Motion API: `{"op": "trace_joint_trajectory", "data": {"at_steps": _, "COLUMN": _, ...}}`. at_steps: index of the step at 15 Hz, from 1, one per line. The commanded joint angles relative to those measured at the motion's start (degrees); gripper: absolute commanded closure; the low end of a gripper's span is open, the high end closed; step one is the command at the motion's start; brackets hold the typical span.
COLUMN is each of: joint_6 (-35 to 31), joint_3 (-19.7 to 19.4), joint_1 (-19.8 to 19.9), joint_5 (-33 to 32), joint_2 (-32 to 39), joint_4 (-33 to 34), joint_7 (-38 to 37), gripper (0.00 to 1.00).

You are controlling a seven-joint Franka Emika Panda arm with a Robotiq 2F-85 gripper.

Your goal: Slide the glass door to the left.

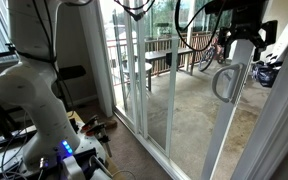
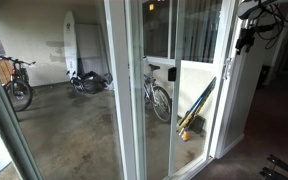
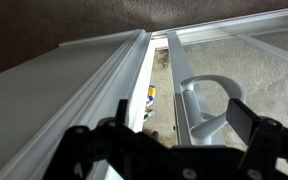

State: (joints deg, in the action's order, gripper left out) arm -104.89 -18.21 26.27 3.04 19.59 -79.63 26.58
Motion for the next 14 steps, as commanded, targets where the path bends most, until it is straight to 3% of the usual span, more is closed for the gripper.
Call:
{"op": "trace_joint_trajectory", "data": {"at_steps": 1, "joint_6": -0.6, "joint_3": 1.2, "joint_1": 1.6, "joint_5": 0.7, "joint_2": 1.2, "joint_4": 1.3, "joint_7": 0.6, "gripper": 0.0}}
{"op": "trace_joint_trajectory", "data": {"at_steps": 5, "joint_6": -3.3, "joint_3": 2.0, "joint_1": 2.1, "joint_5": 0.7, "joint_2": 1.8, "joint_4": 0.7, "joint_7": 2.6, "gripper": 0.0}}
{"op": "trace_joint_trajectory", "data": {"at_steps": 14, "joint_6": -16.8, "joint_3": 2.7, "joint_1": 0.7, "joint_5": 0.3, "joint_2": 0.8, "joint_4": -6.0, "joint_7": 13.7, "gripper": 0.0}}
